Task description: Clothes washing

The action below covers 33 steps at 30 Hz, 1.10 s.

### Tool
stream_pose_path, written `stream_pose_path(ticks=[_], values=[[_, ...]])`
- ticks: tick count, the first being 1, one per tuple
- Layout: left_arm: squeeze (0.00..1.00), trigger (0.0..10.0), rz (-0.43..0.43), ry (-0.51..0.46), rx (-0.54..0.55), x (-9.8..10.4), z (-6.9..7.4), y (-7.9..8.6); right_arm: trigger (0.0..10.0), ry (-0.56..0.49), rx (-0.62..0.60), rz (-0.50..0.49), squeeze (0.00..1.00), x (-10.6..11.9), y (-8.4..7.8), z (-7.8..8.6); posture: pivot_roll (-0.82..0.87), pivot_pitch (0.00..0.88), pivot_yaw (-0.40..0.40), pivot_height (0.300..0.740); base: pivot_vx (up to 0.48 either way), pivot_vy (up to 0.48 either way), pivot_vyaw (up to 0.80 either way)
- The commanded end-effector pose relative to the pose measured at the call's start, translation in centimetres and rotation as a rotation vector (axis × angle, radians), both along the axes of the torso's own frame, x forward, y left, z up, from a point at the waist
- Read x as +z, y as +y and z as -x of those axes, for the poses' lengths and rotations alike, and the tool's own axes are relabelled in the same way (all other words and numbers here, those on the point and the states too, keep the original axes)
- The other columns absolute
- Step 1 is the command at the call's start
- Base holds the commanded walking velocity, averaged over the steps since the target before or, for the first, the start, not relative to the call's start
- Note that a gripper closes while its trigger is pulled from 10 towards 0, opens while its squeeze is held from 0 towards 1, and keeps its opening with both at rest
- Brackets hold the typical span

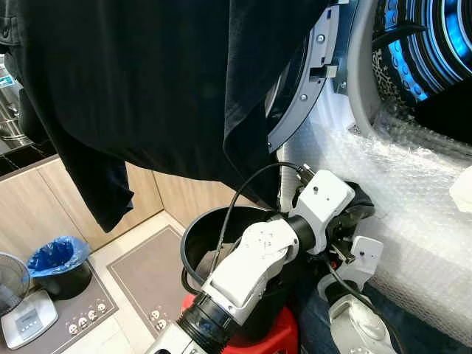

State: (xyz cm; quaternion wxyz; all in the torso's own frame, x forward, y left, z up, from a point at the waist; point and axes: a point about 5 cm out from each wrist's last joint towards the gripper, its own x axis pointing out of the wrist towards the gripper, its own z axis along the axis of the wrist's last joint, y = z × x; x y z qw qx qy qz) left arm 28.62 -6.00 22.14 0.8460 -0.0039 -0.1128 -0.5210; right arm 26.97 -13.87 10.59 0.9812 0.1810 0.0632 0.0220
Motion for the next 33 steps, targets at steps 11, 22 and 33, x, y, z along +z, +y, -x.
stream_pose_path(ticks=[11,22,33], values=[[0.00,10.0,0.116,-0.039,-0.218,2.8,3.6,-2.9,0.0,-0.079,-0.014,-0.139,0.00,2.8,1.8,-0.1,-0.13,0.000,0.078,0.740,0.000,0.000,0.00],[1.00,10.0,0.089,-0.049,-0.312,2.2,4.7,-2.5,0.0,-0.230,0.035,-0.257,0.00,3.8,-0.1,-0.4,-0.12,0.000,0.083,0.740,0.000,0.000,0.00],[1.00,10.0,-0.040,-0.054,-0.460,0.9,5.9,-1.0,0.0,-0.266,0.286,-0.303,0.00,2.2,-0.5,-0.6,-0.10,0.000,0.085,0.740,0.000,0.000,0.00]])
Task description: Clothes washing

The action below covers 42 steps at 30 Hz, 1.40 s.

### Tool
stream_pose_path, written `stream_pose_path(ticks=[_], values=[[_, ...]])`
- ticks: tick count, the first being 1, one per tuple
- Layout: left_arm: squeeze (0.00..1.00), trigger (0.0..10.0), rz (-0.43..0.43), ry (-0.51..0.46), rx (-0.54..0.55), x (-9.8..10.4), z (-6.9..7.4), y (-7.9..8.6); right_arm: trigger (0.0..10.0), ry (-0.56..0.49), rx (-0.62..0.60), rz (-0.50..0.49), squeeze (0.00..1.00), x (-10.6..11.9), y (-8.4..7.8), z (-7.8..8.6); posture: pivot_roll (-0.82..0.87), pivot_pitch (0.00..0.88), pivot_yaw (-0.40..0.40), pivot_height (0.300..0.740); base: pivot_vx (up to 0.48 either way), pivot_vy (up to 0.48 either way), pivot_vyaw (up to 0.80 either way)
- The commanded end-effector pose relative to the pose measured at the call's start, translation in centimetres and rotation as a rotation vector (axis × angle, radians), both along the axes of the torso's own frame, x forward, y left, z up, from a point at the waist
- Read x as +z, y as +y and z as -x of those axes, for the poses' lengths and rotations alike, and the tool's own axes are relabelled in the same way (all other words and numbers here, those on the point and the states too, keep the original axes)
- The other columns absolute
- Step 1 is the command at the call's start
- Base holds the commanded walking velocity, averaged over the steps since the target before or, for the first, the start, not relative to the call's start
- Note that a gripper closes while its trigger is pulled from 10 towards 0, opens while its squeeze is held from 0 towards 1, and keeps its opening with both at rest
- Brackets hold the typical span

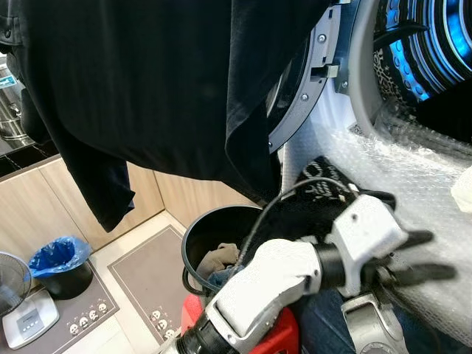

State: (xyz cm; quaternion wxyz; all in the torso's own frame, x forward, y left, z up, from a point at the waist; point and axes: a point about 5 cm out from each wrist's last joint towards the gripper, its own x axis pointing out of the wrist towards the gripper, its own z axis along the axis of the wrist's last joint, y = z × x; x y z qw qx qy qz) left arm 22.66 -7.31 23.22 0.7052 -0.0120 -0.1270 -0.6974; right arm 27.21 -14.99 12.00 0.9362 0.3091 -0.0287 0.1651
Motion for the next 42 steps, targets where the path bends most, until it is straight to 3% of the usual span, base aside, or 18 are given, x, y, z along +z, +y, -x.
stream_pose_path(ticks=[1,8,9,10,11,12,16,17,18,19,20,25,31,35,36,42], values=[[1.00,10.0,-0.036,-0.019,-0.002,-0.2,-0.2,0.6,0.0,-0.049,0.049,-0.009,0.00,0.6,0.5,-0.3,-0.10,0.000,0.085,0.740,0.000,0.000,0.00],[1.00,10.0,-0.096,-0.031,0.014,-0.7,-0.6,2.5,0.0,-0.059,0.092,-0.007,0.00,-0.3,-0.7,-0.3,-0.09,0.000,0.086,0.740,0.000,0.000,0.00],[0.70,10.0,-0.092,-0.072,0.057,-0.6,-1.0,3.2,0.0,-0.056,0.102,0.003,0.00,-0.4,-1.2,-0.3,-0.09,0.000,0.084,0.740,0.000,0.000,0.00],[0.29,10.0,-0.090,-0.094,0.072,-0.5,-1.2,3.4,0.0,-0.053,0.105,0.004,0.00,-0.5,-1.3,-0.3,-0.09,0.000,0.084,0.740,0.000,0.000,0.00],[0.29,10.0,-0.091,-0.106,0.081,-0.6,-1.2,3.6,0.0,-0.054,0.110,0.007,0.00,-0.5,-1.5,-0.3,-0.09,0.000,0.083,0.740,0.000,0.000,0.00],[0.00,10.0,-0.094,-0.111,0.084,-0.6,-1.3,3.9,0.0,-0.054,0.121,0.005,0.00,-0.6,-1.7,-0.2,-0.09,0.000,0.082,0.740,0.000,0.000,0.00],[0.00,10.0,-0.066,-0.142,0.078,-0.2,-1.1,5.0,0.0,-0.051,0.144,0.037,0.00,-1.0,-2.6,-0.1,-0.08,0.000,0.078,0.740,0.000,0.000,0.00],[0.00,10.0,-0.059,-0.147,0.080,0.0,-1.0,5.2,1.1,-0.049,0.149,0.046,0.00,-1.1,-2.7,-0.1,-0.08,0.000,0.078,0.740,0.000,0.000,0.00],[0.00,10.0,-0.053,-0.149,0.077,0.1,-1.0,5.3,3.5,-0.048,0.151,0.048,0.00,-1.1,-2.8,-0.1,-0.08,0.000,0.078,0.740,0.000,0.000,0.00],[0.00,10.0,-0.048,-0.148,0.076,0.1,-0.9,5.3,4.6,-0.046,0.148,0.049,0.00,-1.2,-2.9,-0.2,-0.08,0.000,0.078,0.740,0.000,0.000,0.00],[0.00,10.0,-0.041,-0.143,0.075,0.1,-0.8,5.5,10.0,-0.043,0.132,0.055,0.00,-1.3,-3.3,-0.3,-0.08,0.000,0.075,0.740,0.000,0.000,0.00],[0.00,10.0,-0.051,-0.123,0.070,-0.1,-0.7,5.9,10.0,-0.038,0.106,0.061,0.00,-1.5,-4.0,-0.5,-0.08,0.000,0.074,0.740,0.000,0.000,0.00],[0.00,10.0,-0.147,-0.056,0.056,-1.2,-0.5,8.3,10.0,-0.070,0.093,0.044,0.00,-1.0,-5.9,-0.3,-0.08,0.000,0.076,0.740,0.000,0.000,0.00],[0.00,10.0,-0.189,0.028,0.024,-2.3,-0.4,10.9,10.0,-0.106,0.272,0.084,0.00,-0.5,-5.9,0.9,-0.08,0.000,0.077,0.740,0.000,0.000,0.00],[0.00,10.0,-0.189,0.028,0.024,-2.3,-0.4,10.9,10.0,-0.106,0.272,0.084,0.00,-0.5,-5.9,0.9,-0.08,0.000,0.077,0.740,0.000,0.000,0.00],[0.00,10.0,-0.344,0.114,-0.011,-5.3,0.1,14.1,10.0,-0.106,0.502,0.164,0.00,-0.6,-5.5,2.2,-0.09,0.000,0.084,0.740,0.000,0.000,0.00]])
